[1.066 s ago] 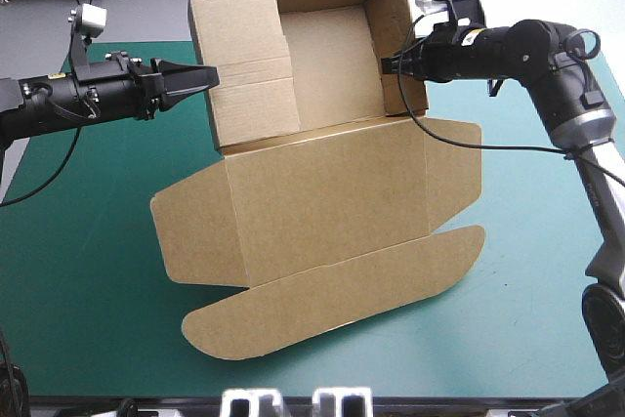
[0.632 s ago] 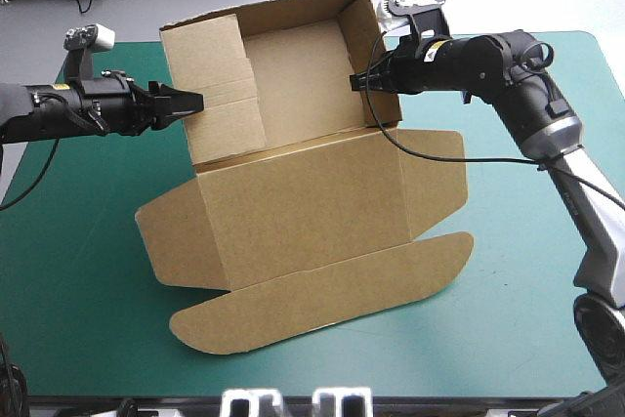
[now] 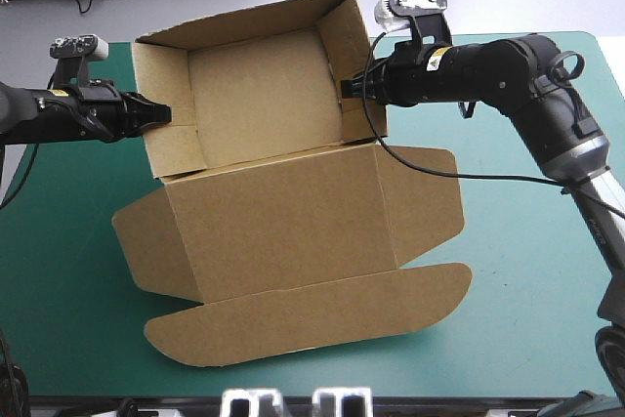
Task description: Fold the box
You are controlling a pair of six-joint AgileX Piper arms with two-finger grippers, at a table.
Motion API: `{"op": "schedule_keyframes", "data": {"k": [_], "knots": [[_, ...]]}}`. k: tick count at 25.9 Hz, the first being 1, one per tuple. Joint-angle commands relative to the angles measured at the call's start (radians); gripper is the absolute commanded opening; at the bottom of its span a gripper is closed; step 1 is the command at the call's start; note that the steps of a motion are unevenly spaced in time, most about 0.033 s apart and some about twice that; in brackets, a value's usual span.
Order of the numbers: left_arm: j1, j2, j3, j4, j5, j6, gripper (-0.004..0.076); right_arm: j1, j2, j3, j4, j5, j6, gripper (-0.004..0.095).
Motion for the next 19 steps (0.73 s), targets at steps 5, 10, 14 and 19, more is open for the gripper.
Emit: {"op": "schedule_keyframes", "data": {"k": [5, 10, 14, 19], "knots": [[-0.209, -0.037, -0.028, -0.031, -0.077, -0.091, -0.001, 0.007, -0.02, -0.033, -0.123, 0.173, 0.13, 0.0], [-0.406, 0.003, -0.028, 0.261, -0.205, -0.309, -0.001, 0.007, 0.072, -0.031, -0.154, 0.259, 0.132, 0.0], [-0.465, 0.081, -0.028, 0.306, -0.244, -0.378, -0.001, 0.007, 0.16, -0.031, -0.149, 0.265, 0.132, -0.0002], [-0.472, 0.218, -0.028, 0.314, -0.271, -0.382, -0.001, 0.007, 0.24, -0.031, -0.141, 0.206, 0.137, -0.0006]]}}
